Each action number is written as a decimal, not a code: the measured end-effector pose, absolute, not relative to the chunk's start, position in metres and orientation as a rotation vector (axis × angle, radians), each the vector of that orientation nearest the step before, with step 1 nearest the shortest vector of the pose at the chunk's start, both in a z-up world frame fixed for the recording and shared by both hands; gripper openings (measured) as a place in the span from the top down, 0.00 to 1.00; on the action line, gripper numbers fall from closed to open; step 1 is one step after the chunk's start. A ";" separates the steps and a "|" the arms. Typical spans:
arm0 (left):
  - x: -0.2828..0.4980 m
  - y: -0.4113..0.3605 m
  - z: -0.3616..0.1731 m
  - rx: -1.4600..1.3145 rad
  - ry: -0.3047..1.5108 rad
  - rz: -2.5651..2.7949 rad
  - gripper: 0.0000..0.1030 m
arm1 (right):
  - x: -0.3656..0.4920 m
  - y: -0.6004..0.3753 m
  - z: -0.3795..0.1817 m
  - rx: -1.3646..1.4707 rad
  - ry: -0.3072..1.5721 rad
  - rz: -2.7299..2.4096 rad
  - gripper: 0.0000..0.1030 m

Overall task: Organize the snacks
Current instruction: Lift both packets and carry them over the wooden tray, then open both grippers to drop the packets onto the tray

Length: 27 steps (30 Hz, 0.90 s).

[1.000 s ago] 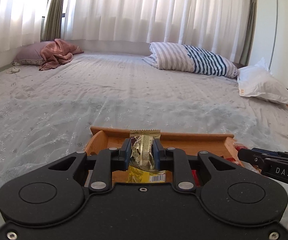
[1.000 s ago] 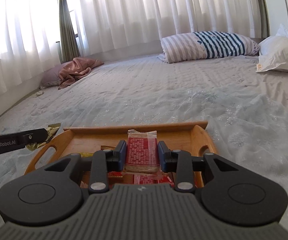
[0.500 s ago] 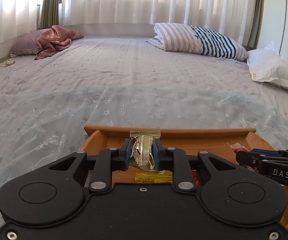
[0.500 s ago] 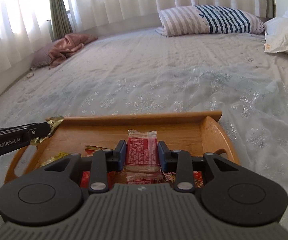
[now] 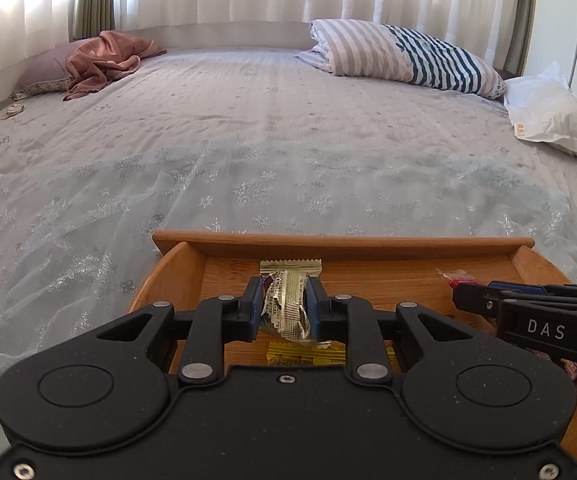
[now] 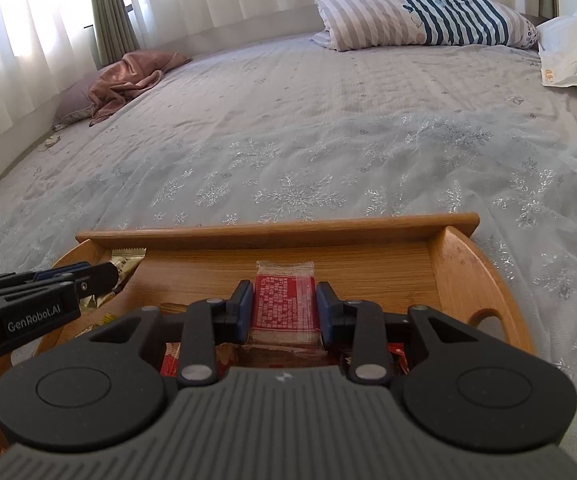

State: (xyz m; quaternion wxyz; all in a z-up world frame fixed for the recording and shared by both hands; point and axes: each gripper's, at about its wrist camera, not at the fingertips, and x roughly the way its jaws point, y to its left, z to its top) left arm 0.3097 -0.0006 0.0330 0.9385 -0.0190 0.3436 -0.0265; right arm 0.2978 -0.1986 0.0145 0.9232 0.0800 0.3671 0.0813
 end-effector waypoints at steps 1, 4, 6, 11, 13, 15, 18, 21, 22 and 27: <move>0.311 -0.001 0.031 -0.040 0.706 -0.052 0.79 | 0.299 -0.198 0.014 0.161 0.756 0.167 0.62; 0.314 -0.001 0.027 -0.039 0.714 -0.050 0.79 | 0.300 -0.196 0.011 0.155 0.761 0.165 0.62; 0.314 -0.002 0.025 -0.041 0.716 -0.051 0.79 | 0.301 -0.195 0.009 0.158 0.764 0.164 0.62; 0.316 -0.003 0.022 -0.041 0.722 -0.052 0.79 | 0.302 -0.195 0.007 0.162 0.765 0.164 0.62; 0.316 -0.004 0.021 -0.032 0.717 -0.051 0.79 | 0.303 -0.195 0.006 0.166 0.764 0.164 0.62; 0.316 -0.005 0.021 -0.028 0.715 -0.050 0.79 | 0.303 -0.196 0.006 0.171 0.763 0.164 0.62; 0.316 -0.006 0.020 -0.028 0.715 -0.050 0.78 | 0.302 -0.196 0.006 0.177 0.760 0.167 0.61; 0.316 -0.006 0.019 -0.033 0.723 -0.055 0.76 | 0.300 -0.197 0.006 0.186 0.757 0.175 0.56; 0.315 -0.006 0.020 -0.033 0.721 -0.053 0.75 | 0.299 -0.198 0.007 0.187 0.754 0.177 0.54; 0.308 -0.006 0.026 -0.021 0.700 -0.045 0.58 | 0.290 -0.199 0.013 0.169 0.726 0.181 0.54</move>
